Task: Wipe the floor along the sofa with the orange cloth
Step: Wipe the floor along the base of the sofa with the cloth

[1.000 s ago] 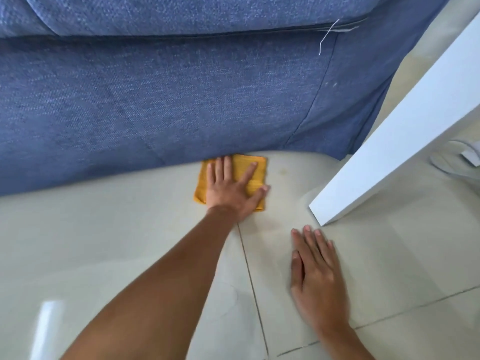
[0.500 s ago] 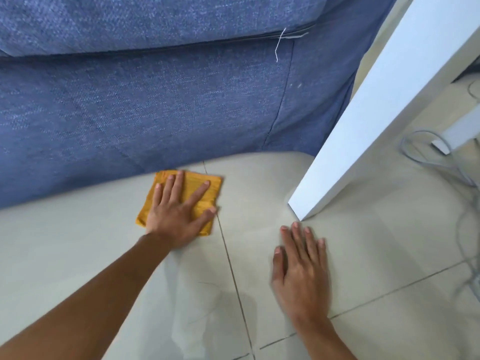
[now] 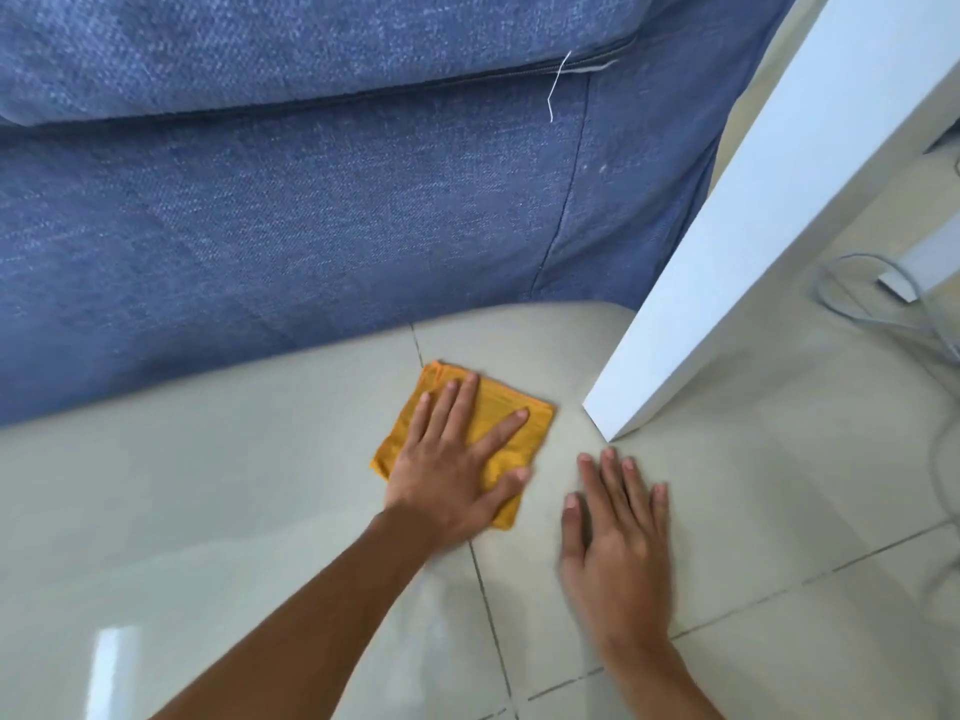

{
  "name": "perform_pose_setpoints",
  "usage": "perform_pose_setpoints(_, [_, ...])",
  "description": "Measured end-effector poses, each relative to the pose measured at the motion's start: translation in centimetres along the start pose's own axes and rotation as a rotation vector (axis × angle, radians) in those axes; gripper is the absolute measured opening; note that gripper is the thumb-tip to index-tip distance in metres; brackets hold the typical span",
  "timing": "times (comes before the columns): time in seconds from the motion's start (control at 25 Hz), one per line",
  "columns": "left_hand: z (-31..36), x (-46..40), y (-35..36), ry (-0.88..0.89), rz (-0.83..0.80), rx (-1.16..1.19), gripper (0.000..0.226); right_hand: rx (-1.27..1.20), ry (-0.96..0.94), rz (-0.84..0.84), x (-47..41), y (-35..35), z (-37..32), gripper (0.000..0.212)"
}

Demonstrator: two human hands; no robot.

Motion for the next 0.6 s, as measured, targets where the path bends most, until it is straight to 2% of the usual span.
perform_pose_setpoints(0.12, [-4.4,1.7,0.3,-0.136,0.034,-0.014,0.067,0.019,0.009,-0.003,0.0,0.0,-0.1,0.043])
perform_pose_setpoints(0.24, [-6.9,-4.6,-0.5,-0.295,-0.035,0.009,0.073,0.010,-0.001,0.027,-0.1,0.4,-0.3,0.041])
perform_pose_setpoints(0.32, [-6.5,-9.1,-0.9,-0.327,-0.071,-0.004,0.074,0.000,-0.012,0.062,0.0,0.7,-0.3,0.040])
perform_pose_setpoints(0.44, [-2.3,-11.2,-0.5,-0.233,-0.091,-0.014,0.070,-0.015,-0.015,0.061,0.0,0.6,-0.4,0.042])
perform_pose_setpoints(0.52, [1.2,-9.4,0.2,-0.107,-0.088,0.001,0.063,-0.041,0.005,0.029,-0.1,0.3,-0.3,0.049])
perform_pose_setpoints(0.6, [3.2,-5.8,0.1,-0.053,-0.069,0.025,0.059,-0.127,0.064,0.038,-0.2,-0.1,0.0,0.057])
Point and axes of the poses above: each hand's wrist, its own x-axis away from the middle knuckle, its own y-axis out of the palm, z = x × y, the point moved 2 cm from there along -x, towards the middle knuckle, and after that the axes turned 3 degrees about -x, right-handed, at the moved point
